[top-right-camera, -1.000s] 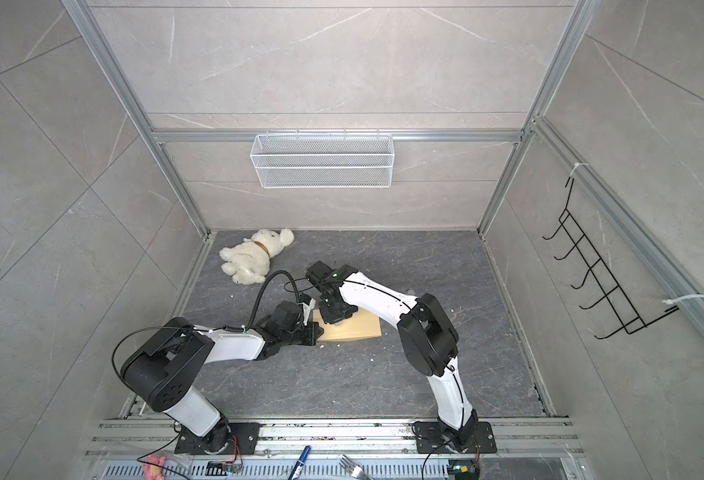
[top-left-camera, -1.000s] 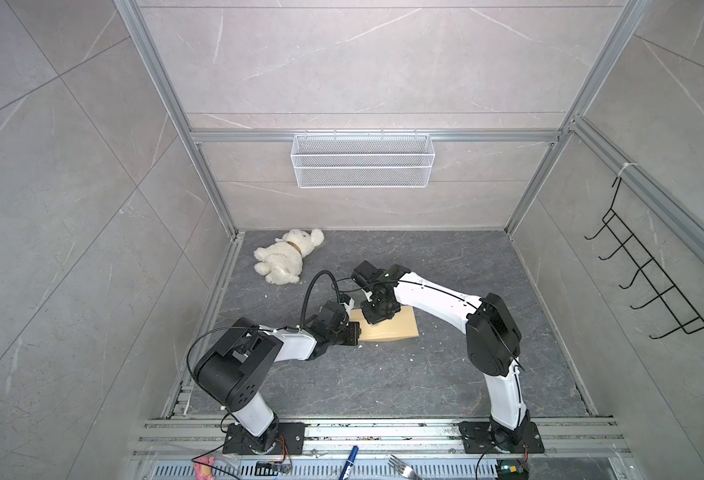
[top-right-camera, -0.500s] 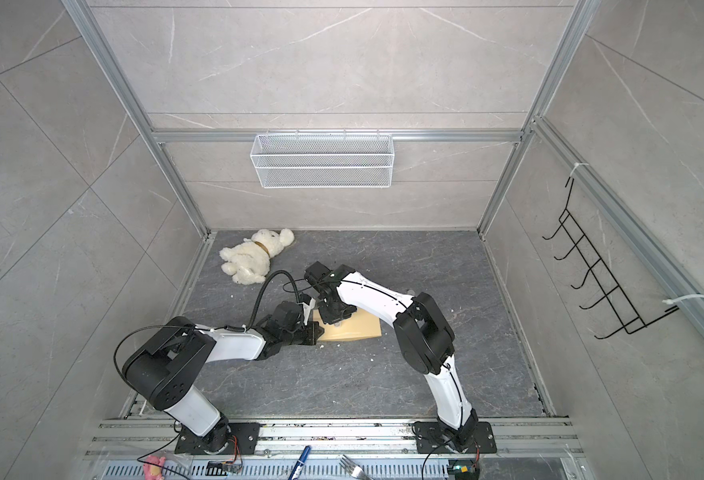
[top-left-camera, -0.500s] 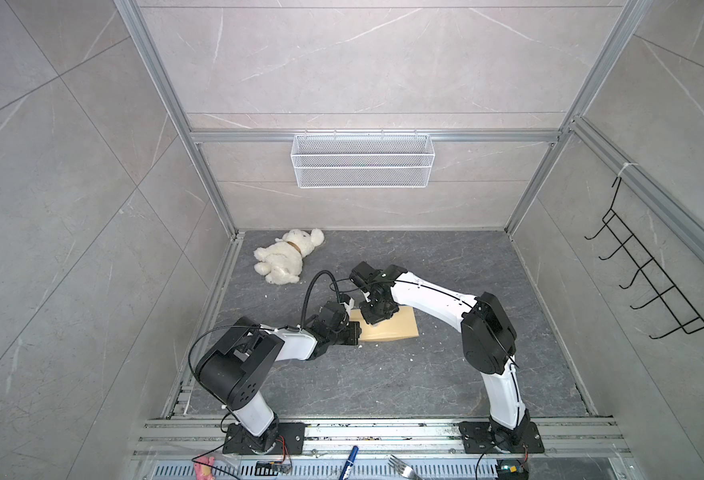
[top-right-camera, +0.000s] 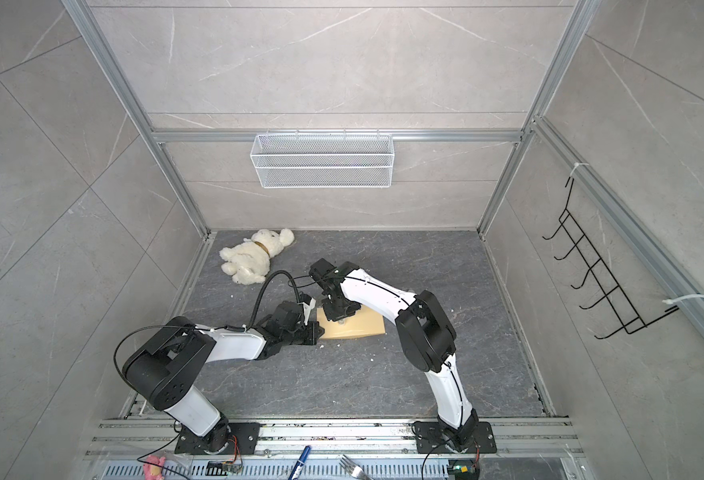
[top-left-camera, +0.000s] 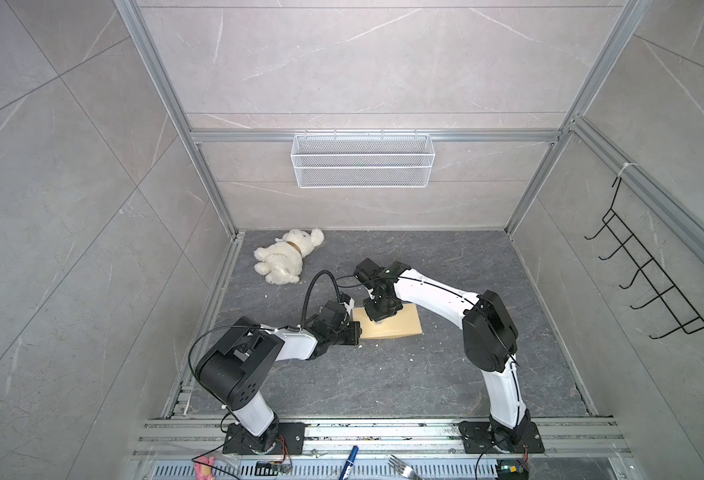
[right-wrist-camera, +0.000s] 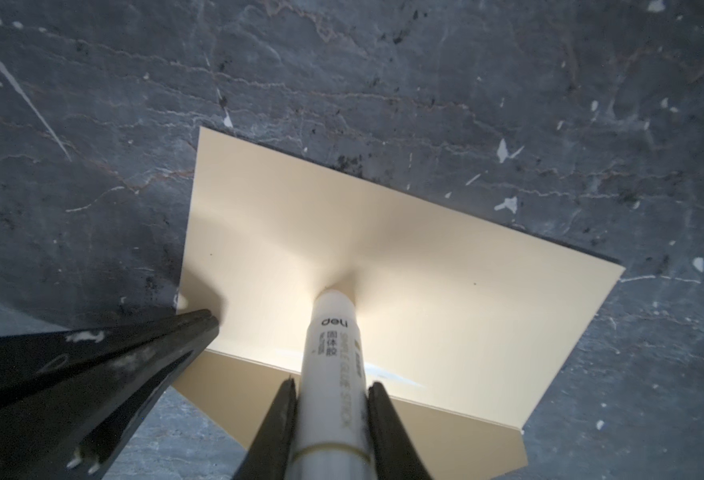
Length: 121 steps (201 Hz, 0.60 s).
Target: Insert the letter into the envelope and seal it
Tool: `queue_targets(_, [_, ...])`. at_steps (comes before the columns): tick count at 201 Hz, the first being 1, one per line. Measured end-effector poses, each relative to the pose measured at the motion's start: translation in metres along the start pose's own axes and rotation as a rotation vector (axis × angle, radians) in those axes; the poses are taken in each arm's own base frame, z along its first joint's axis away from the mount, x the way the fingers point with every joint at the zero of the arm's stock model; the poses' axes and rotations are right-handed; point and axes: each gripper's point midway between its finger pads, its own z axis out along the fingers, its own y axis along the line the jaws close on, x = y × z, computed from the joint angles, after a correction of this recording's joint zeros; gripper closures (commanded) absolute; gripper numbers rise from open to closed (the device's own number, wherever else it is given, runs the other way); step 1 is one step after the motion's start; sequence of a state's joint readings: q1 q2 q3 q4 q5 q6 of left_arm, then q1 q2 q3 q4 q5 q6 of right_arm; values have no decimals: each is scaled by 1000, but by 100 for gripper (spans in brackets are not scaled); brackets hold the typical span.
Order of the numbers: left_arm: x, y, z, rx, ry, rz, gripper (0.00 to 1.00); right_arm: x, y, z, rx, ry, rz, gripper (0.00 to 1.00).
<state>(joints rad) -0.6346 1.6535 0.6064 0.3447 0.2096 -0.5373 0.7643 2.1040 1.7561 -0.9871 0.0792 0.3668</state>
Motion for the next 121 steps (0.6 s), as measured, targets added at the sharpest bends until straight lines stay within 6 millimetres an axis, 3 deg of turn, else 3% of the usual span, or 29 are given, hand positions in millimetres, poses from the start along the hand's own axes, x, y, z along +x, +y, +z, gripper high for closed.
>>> queue_targets(71, [-2,-2,-4,-16,30,-13,100,-1,-6,1,2,24,15,100])
queue_targets(121, [-47,-32,-13,25,-34,35,100,0,-5,0,-7,28,17,100])
